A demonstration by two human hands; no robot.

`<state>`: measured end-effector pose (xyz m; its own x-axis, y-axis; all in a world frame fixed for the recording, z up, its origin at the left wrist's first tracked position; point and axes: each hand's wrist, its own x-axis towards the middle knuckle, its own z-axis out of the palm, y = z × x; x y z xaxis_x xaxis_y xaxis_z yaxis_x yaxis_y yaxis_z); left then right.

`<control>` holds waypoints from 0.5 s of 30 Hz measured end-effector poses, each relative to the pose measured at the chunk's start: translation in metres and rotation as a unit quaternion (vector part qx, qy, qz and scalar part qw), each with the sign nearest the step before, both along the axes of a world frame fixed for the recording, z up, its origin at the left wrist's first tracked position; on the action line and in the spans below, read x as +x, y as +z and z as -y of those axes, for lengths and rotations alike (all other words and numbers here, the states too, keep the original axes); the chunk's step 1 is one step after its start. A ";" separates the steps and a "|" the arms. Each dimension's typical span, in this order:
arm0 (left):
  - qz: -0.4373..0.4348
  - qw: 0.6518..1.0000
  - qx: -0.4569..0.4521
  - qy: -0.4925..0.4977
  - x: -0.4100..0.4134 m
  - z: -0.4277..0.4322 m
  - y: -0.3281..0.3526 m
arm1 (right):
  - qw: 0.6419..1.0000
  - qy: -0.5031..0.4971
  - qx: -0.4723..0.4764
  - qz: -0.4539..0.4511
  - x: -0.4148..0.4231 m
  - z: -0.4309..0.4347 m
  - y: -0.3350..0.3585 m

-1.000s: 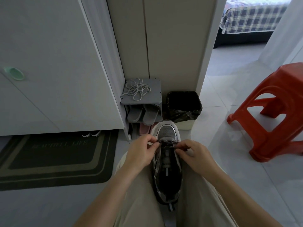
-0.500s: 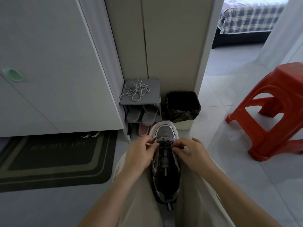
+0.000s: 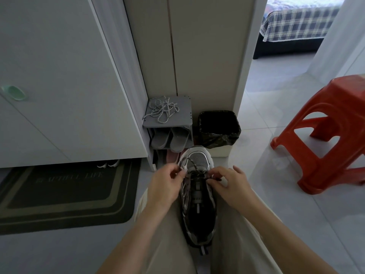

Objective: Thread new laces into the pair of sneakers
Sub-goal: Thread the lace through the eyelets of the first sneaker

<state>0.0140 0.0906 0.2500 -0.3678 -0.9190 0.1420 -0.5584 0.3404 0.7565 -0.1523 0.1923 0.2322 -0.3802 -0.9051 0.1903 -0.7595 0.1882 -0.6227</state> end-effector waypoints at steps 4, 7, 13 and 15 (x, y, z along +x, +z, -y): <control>-0.069 0.995 0.009 0.064 0.012 0.028 0.013 | 1.000 -0.004 0.002 -0.009 -0.001 -0.002 -0.001; -0.016 0.995 0.095 -0.014 0.011 0.020 0.006 | 1.000 -0.001 -0.011 -0.011 0.000 0.001 -0.004; 0.004 0.996 0.081 -0.034 0.006 -0.003 -0.013 | 1.000 0.010 -0.007 -0.011 0.001 0.005 -0.005; -0.024 0.994 0.093 -0.046 0.004 -0.006 -0.011 | 1.000 0.012 -0.007 -0.008 0.002 0.004 -0.004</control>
<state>0.0182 0.0965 0.2387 -0.4479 -0.8940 -0.0075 -0.4936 0.2403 0.8358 -0.1506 0.1882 0.2279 -0.3562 -0.9107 0.2091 -0.7729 0.1614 -0.6137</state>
